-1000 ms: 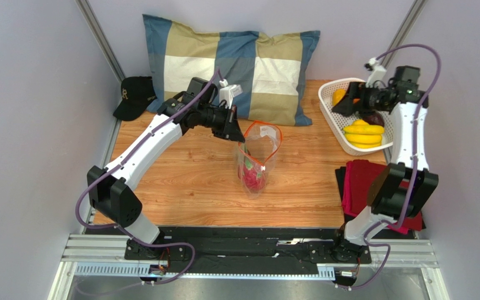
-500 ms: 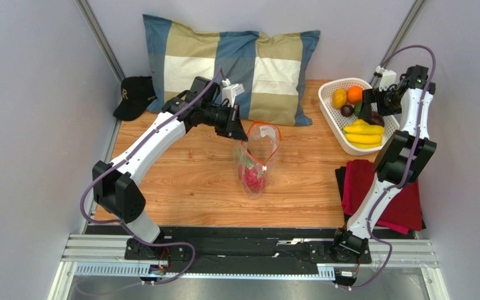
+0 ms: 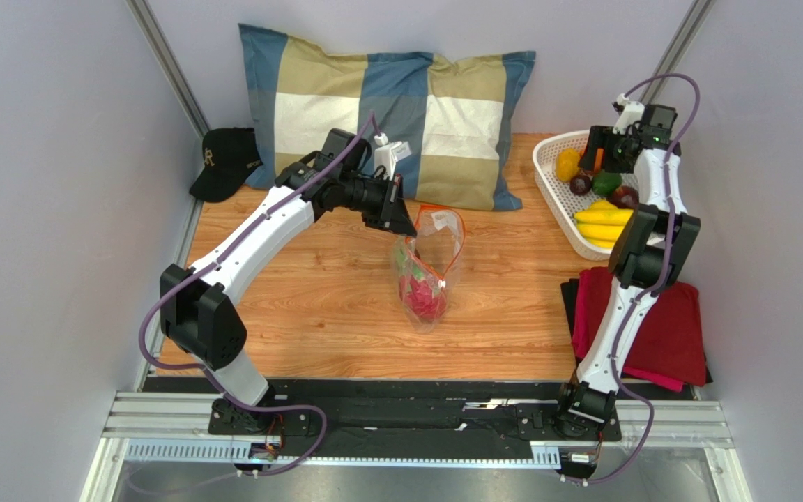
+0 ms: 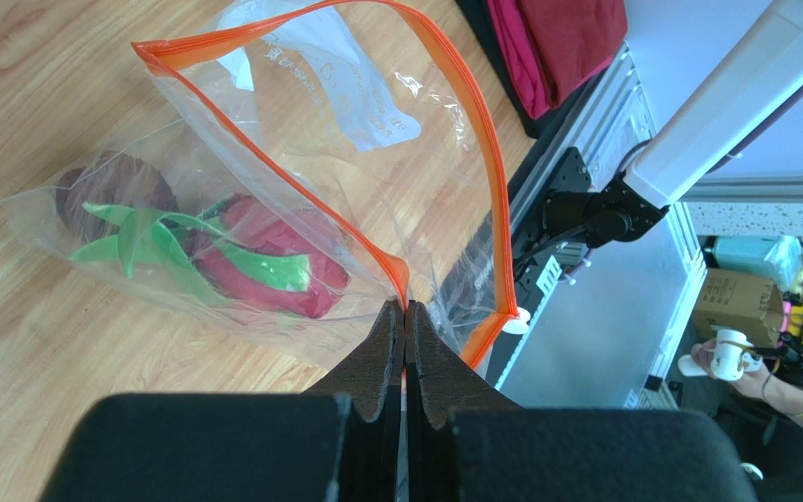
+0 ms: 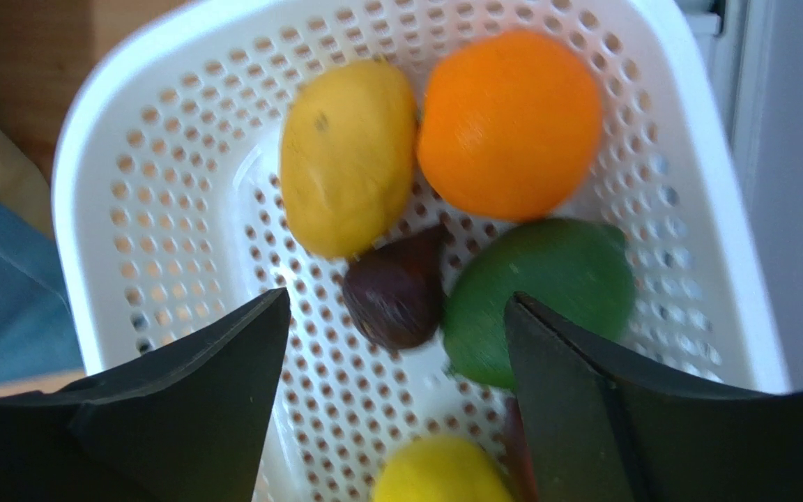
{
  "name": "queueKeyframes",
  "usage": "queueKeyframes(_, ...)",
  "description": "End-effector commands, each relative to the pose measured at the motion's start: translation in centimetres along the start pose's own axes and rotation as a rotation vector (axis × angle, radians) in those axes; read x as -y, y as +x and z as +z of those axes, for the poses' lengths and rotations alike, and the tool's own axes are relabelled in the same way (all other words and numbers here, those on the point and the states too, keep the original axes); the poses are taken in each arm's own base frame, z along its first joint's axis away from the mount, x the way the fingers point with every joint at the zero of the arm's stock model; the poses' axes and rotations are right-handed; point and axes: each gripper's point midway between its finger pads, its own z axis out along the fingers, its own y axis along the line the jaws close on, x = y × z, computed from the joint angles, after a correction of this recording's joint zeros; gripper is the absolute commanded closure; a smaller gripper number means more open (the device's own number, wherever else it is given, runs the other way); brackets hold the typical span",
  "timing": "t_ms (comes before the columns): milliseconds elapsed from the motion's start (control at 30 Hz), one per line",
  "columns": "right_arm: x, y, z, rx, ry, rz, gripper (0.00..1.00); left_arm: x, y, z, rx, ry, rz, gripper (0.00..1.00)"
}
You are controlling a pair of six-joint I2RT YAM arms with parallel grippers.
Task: Place the food in the zip-top bag and seal the zipper
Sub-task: Pick up the fake fruit from the bin.
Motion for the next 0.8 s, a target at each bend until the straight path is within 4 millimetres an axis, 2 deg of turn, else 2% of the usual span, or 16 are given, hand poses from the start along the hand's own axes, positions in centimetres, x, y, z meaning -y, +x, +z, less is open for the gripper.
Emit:
queueKeyframes(0, -1.5, -4.9, 2.3, 0.175, 0.015, 0.054, 0.26, -0.1, -0.5, -0.1, 0.012, 0.006, 0.008, 1.00)
queueKeyframes(33, -1.9, -4.9, 2.9, 0.171, 0.023, 0.055, 0.31, -0.1, -0.4, -0.1, 0.011, 0.008, 0.000, 1.00)
queueKeyframes(200, -1.2, -3.7, 5.8, 0.157, 0.095, 0.066, 0.35, -1.2, -0.4, -0.2, 0.009, -0.005, -0.028, 1.00)
queueKeyframes(433, -1.1, -2.2, 8.3, 0.132, 0.125, 0.050, 0.33, -1.9, -0.5, -0.1, 0.004, -0.011, -0.044, 1.00)
queueKeyframes(500, -0.9, -1.9, 8.6, 0.124, 0.140, 0.040, 0.32, -2.0, -0.4, 0.1, -0.001, -0.010, -0.050, 1.00)
queueKeyframes(600, -0.3, -1.1, 9.0, 0.104, 0.173, 0.031, 0.25, -2.1, -0.4, 0.1, -0.001, -0.008, -0.050, 1.00)
queueKeyframes(667, -0.1, -0.8, 9.0, 0.095, 0.180, 0.030, 0.25, -2.1, -0.5, 0.0, 0.003, -0.009, -0.053, 1.00)
queueKeyframes(767, -0.4, -1.3, 8.1, 0.102, 0.171, 0.030, 0.38, -2.2, -0.4, -0.1, 0.003, -0.011, -0.052, 1.00)
